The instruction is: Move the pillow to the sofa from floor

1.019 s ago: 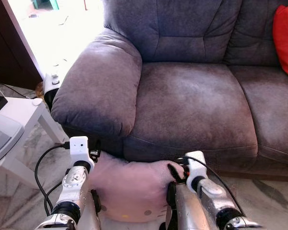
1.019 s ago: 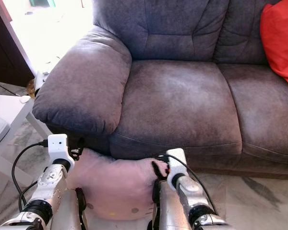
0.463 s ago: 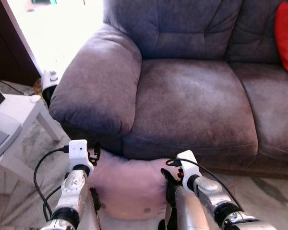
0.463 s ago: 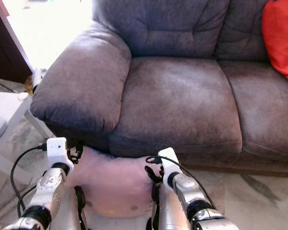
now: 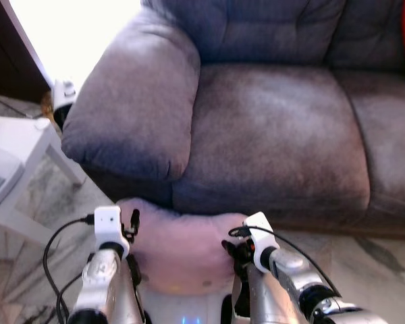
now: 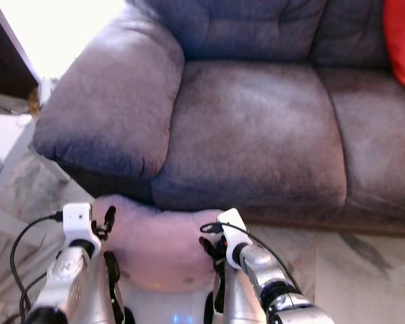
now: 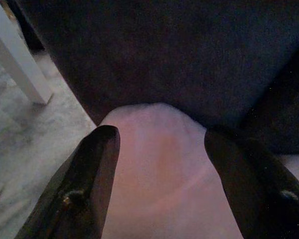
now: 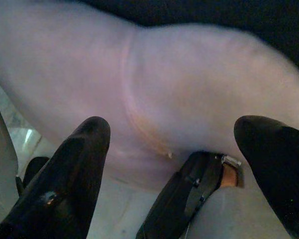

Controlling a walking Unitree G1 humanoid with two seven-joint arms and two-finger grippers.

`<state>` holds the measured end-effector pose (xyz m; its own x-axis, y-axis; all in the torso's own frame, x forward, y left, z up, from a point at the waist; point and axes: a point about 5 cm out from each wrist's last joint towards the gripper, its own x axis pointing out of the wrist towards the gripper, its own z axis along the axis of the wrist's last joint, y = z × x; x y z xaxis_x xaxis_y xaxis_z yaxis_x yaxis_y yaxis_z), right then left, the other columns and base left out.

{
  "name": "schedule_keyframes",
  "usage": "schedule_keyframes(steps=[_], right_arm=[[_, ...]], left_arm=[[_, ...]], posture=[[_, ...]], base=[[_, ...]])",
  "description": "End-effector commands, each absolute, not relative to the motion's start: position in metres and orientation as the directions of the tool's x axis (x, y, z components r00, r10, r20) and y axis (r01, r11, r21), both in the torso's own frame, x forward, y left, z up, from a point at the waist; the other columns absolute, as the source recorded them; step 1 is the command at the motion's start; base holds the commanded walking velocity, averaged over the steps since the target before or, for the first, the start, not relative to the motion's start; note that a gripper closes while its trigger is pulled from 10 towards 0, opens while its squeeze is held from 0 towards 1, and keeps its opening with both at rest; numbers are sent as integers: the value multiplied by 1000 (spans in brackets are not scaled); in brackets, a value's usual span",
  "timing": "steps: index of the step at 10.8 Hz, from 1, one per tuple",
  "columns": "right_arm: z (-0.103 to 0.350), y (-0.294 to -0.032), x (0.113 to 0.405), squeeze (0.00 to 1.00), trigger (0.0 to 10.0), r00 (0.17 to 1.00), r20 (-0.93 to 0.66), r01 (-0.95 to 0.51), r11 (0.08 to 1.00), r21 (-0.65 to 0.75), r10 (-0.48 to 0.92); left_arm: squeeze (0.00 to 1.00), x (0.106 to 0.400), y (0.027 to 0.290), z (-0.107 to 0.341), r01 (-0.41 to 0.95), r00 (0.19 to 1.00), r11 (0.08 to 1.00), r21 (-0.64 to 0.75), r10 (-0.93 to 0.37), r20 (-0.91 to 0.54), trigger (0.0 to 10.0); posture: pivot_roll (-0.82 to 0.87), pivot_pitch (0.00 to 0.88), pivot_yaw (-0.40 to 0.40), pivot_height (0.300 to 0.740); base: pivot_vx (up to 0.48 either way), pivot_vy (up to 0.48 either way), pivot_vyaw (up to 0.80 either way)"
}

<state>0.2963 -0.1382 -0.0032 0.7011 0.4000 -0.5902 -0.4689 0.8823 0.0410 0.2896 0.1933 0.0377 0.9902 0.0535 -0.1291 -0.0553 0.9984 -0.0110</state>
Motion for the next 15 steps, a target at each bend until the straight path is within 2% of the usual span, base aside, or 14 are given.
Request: schedule_keyframes(steps=[1, 5, 8, 10, 11, 15], right_arm=[[-8, -138, 292, 0, 10000, 688, -608, -476, 879, 33, 395], [11, -145, 311, 0, 10000, 793, -521, -420, 903, -91, 317], [11, -147, 311, 0, 10000, 802, -522, -410, 903, -127, 290], [19, -149, 318, 0, 10000, 835, -479, -377, 916, -140, 271], [24, -148, 321, 0, 10000, 850, -457, -358, 923, -137, 262], [21, -150, 319, 0, 10000, 848, -458, -367, 918, -149, 265]], left_arm=[[0, 283, 193, 33, -44, 987, 999, 2, 44, -154, 10000], [0, 280, 191, 42, -40, 991, 999, -2, 39, -127, 10000], [0, 276, 192, 49, -15, 993, 1000, 3, 15, -118, 10000], [0, 280, 215, 69, -61, 997, 998, 26, 62, -46, 10000], [0, 281, 214, 80, -28, 999, 997, 66, 30, -21, 10000], [0, 271, 201, 82, 3, 1000, 998, 58, -1, -30, 10000]], posture=[[211, 294, -57, 502], [226, 307, -56, 502], [233, 311, -55, 502], [245, 329, -52, 502], [259, 344, -49, 502], [276, 370, -47, 502]], base=[[0, 0, 0], [0, 0, 0], [0, 0, 0], [0, 0, 0], [0, 0, 0], [0, 0, 0]])
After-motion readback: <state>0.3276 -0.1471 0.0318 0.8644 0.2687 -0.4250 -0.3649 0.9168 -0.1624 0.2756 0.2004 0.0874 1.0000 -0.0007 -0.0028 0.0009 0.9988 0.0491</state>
